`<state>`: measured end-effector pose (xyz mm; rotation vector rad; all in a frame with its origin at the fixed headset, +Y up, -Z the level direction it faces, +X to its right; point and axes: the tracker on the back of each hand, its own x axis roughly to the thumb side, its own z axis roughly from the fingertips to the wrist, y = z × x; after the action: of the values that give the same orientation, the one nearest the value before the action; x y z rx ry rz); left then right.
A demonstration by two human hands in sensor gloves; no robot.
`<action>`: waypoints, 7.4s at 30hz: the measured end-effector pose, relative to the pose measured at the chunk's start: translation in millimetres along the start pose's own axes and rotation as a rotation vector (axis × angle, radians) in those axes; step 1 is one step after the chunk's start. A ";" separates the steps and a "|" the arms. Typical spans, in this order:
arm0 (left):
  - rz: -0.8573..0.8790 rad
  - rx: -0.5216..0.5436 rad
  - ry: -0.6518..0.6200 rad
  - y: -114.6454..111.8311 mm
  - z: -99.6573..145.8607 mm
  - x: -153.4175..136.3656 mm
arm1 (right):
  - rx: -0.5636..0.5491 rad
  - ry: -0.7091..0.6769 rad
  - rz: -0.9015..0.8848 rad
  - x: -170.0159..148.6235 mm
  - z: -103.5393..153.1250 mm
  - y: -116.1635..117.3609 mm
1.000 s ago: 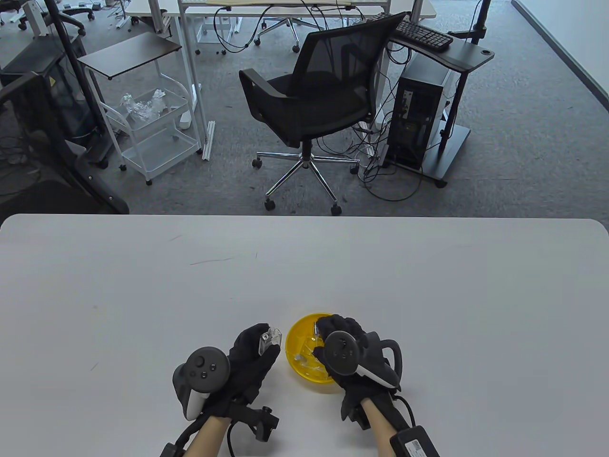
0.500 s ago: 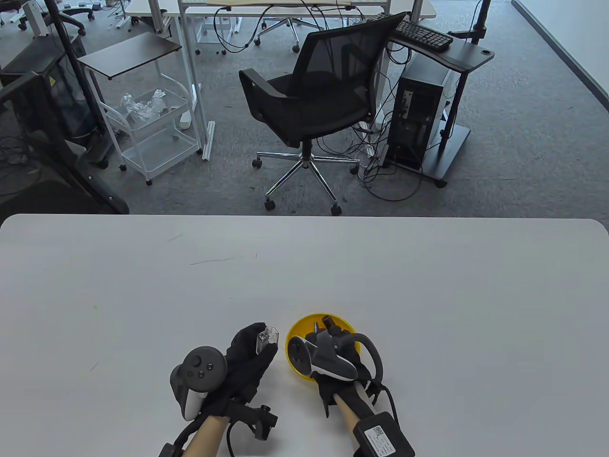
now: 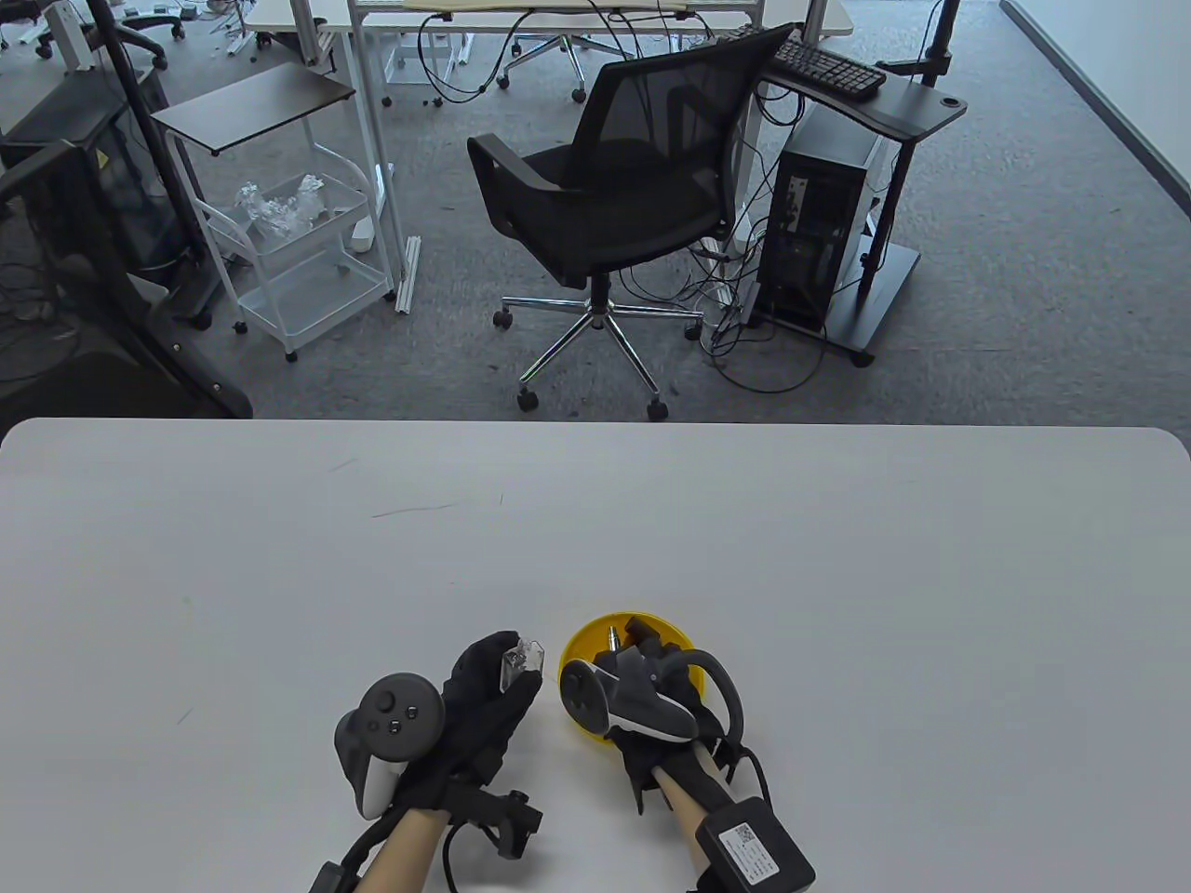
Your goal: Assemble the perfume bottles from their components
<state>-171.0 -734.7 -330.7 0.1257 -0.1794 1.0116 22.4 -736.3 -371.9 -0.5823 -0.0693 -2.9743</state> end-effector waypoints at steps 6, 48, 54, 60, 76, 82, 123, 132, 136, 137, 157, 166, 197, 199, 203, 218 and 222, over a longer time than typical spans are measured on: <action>-0.043 -0.016 -0.004 -3.9 0.7 -0.3 | -0.046 -0.032 -0.086 -4.3 8.9 -6.3; -0.349 -0.130 -0.082 -32.7 5.2 9.5 | -0.360 -0.049 -0.454 -77.3 104.3 -9.0; -0.379 -0.152 -0.122 -38.7 7.3 14.8 | -0.374 -0.063 -0.449 -74.0 105.2 -9.2; -0.434 -0.185 -0.172 -47.7 10.5 21.5 | -0.356 -0.083 -0.411 -67.3 104.0 -7.8; -0.478 -0.208 -0.226 -55.0 13.9 27.4 | -0.332 -0.122 -0.304 -49.8 102.8 -4.5; -0.507 -0.222 -0.267 -60.3 17.2 33.5 | -0.376 -0.161 -0.317 -40.8 105.3 -8.2; -0.461 -0.203 -0.296 -66.2 19.4 46.3 | -0.261 -0.156 -0.786 -49.7 97.4 3.1; -0.459 -0.193 -0.330 -67.9 21.1 52.4 | -0.368 0.023 -0.706 -58.6 100.9 2.1; -0.457 -0.190 -0.334 -68.9 20.9 53.3 | -0.404 0.075 -0.582 -56.1 102.7 -2.1; -0.454 -0.188 -0.334 -68.7 20.8 53.1 | -0.410 0.083 -0.560 -54.5 103.4 -2.7; -0.393 -0.180 -0.281 -61.7 17.0 43.8 | -0.310 -0.208 -0.610 -43.2 100.0 -11.5; -0.419 -0.174 -0.297 -62.4 17.2 45.8 | -0.350 -0.105 -0.615 -47.0 97.9 -7.3; -0.397 -0.164 -0.263 -58.6 15.9 41.9 | -0.472 -0.071 -0.614 -39.6 95.3 -6.1; -0.394 -0.165 -0.258 -57.7 15.6 41.2 | -0.446 -0.097 -0.634 -40.2 94.7 -5.5; -0.376 -0.161 -0.237 -55.1 13.9 37.6 | -0.342 -0.150 -0.642 -40.5 93.7 -4.5; -0.402 -0.146 -0.296 -55.9 18.8 47.2 | -0.351 0.001 -0.759 -50.3 93.2 -0.4; -0.409 -0.139 -0.305 -57.3 19.8 48.9 | -0.362 0.095 -0.829 -52.4 92.1 1.5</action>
<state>-98.8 -727.8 -302.4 0.1815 -0.4817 0.5661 105.2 -726.5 -306.5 -0.5400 0.3218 -3.8602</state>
